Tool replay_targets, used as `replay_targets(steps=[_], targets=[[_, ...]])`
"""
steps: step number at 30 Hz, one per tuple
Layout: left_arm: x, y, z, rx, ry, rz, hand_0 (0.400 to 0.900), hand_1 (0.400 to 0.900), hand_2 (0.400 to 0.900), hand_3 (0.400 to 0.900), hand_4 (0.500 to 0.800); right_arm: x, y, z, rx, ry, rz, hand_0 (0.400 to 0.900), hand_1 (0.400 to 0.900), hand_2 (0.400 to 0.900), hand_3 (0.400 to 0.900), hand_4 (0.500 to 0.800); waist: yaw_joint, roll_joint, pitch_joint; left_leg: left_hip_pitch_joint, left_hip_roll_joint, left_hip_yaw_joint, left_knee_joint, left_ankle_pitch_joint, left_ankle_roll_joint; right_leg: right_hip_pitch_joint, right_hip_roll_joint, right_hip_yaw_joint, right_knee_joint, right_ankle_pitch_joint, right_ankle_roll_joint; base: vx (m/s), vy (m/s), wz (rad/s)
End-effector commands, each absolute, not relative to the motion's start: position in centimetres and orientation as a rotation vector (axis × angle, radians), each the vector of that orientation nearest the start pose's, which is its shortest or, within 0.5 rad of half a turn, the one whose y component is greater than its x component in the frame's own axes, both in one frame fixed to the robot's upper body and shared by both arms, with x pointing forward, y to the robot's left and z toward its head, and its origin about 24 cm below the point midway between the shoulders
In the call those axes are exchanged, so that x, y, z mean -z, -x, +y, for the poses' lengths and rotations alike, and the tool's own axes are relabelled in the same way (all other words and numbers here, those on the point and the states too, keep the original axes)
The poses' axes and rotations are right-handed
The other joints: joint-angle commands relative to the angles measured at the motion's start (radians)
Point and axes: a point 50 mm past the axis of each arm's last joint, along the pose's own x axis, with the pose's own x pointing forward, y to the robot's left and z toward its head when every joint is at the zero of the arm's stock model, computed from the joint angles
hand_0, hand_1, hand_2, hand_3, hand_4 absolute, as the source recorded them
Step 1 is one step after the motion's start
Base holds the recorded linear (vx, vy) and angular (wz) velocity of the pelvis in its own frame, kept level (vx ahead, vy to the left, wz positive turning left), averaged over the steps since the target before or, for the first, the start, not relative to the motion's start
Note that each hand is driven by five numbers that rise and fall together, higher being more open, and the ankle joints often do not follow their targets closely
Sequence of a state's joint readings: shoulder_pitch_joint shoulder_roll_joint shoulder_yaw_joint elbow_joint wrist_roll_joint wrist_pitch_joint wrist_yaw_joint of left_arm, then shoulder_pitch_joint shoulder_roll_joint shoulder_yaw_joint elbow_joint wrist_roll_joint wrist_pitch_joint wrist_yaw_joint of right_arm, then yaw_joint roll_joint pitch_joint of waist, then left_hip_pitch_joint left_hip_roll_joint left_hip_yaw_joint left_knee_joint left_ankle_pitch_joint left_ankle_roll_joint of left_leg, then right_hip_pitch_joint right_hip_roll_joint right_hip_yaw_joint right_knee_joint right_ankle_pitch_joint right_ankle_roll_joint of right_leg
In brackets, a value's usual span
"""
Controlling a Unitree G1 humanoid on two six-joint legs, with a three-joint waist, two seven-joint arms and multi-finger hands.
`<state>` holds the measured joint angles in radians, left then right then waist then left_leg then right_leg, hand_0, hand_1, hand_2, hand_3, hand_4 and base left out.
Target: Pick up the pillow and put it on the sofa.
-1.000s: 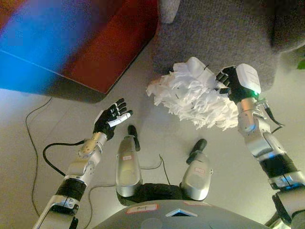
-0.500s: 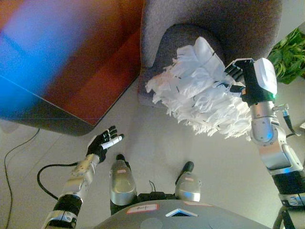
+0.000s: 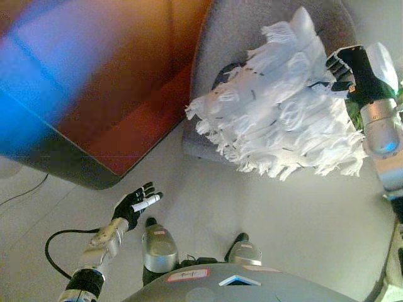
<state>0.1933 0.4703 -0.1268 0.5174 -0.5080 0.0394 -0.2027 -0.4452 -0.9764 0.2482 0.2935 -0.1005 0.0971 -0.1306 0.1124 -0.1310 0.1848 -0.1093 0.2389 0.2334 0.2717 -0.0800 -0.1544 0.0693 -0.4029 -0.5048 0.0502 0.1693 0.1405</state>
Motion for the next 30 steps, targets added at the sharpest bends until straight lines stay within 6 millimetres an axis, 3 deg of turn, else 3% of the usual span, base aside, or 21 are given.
replay_targets(steps=[1, 6, 7, 9, 13, 17, 23, 30], targets=[[5.6, -17.5, 25.2, 0.176, 0.050, 0.604, 0.900, 0.900, 0.900, 0.900, 0.800, -28.8, -33.1, -34.6, 0.519, 1.145, -0.211, 0.400, 0.400, 0.400, 0.400, 0.500, 0.098, 0.026, -0.069, 0.217, 0.008, 0.019, -0.200, 0.021, 0.018, -0.003, 0.017, -0.020, -0.054, 0.027, 0.117, 0.19, -0.081, 0.42], [3.9, -18.7, 25.3, 0.246, 0.029, 0.555, 0.900, 0.900, 0.900, 0.900, 0.800, -32.0, -33.6, -37.9, 0.764, 1.221, -0.014, 0.400, 0.400, 0.400, 0.400, 0.500, 0.165, 0.054, -0.049, 0.186, 0.020, -0.051, -0.245, 0.071, -0.017, 0.006, 0.041, -0.048, -0.077, 0.010, 0.112, 0.03, -0.132, 0.40], [3.2, -19.4, 25.3, 0.270, 0.023, 0.519, 0.900, 0.900, 0.900, 0.900, 0.800, -32.8, -33.0, -39.1, 0.870, 1.149, 0.074, 0.900, 0.900, 0.900, 0.900, 0.800, 0.187, 0.062, -0.031, 0.159, 0.026, -0.072, -0.254, 0.084, -0.029, -0.006, 0.042, -0.055, -0.084, 0.010, 0.113, -0.16, -0.122, 0.33], [2.2, -20.3, 24.8, 0.287, 0.039, 0.467, 0.900, 0.900, 0.900, 0.900, 0.800, -33.9, -32.2, -40.0, 0.988, 0.995, 0.091, 0.900, 0.900, 0.900, 0.900, 0.800, 0.204, 0.083, -0.005, 0.127, 0.033, -0.099, -0.270, 0.101, -0.040, -0.028, 0.041, -0.061, -0.096, 0.016, 0.118, -0.22, -0.093, 0.32], [1.5, -20.5, 23.9, 0.309, 0.073, 0.425, 0.900, 0.900, 0.900, 0.900, 0.800, -37.9, -31.1, -39.4, 1.153, 1.076, -0.112, 0.900, 0.900, 0.900, 0.900, 0.800, 0.213, 0.114, 0.036, 0.099, 0.038, -0.126, -0.295, 0.118, -0.042, -0.063, 0.029, -0.064, -0.102, 0.029, 0.121, -0.10, 0.010, 0.17], [2.2, -19.6, 23.8, 0.282, 0.076, 0.459, 0.900, 0.900, 0.900, 0.900, 0.800, -38.3, -31.3, -38.4, 1.165, 1.091, -0.237, 0.900, 0.900, 0.900, 0.900, 0.800, 0.203, 0.110, 0.022, 0.115, 0.032, -0.109, -0.296, 0.131, -0.029, -0.055, 0.014, -0.074, -0.093, 0.039, 0.121, 0.04, 0.069, -0.04], [3.4, -18.4, 23.7, 0.267, 0.091, 0.518, 0.900, 0.900, 0.900, 0.900, 0.800, -36.0, -32.4, -36.7, 1.010, 1.029, -0.393, 0.900, 0.900, 0.900, 0.900, 0.800, 0.171, 0.089, -0.028, 0.151, 0.021, -0.092, -0.234, 0.079, -0.010, -0.036, -0.015, -0.058, -0.070, 0.044, 0.121, 0.09, 0.111, -0.20], [4.5, -18.3, 24.1, 0.212, 0.129, 0.534, 0.900, 0.900, 0.900, 0.900, 0.800, -29.9, -32.1, -34.6, 0.814, 0.943, -0.517, 0.900, 0.900, 0.900, 0.900, 0.800, 0.087, 0.078, -0.047, 0.182, 0.008, -0.033, -0.168, 0.023, 0.027, -0.026, -0.039, -0.015, -0.045, 0.072, 0.121, -0.03, 0.091, -0.31]])
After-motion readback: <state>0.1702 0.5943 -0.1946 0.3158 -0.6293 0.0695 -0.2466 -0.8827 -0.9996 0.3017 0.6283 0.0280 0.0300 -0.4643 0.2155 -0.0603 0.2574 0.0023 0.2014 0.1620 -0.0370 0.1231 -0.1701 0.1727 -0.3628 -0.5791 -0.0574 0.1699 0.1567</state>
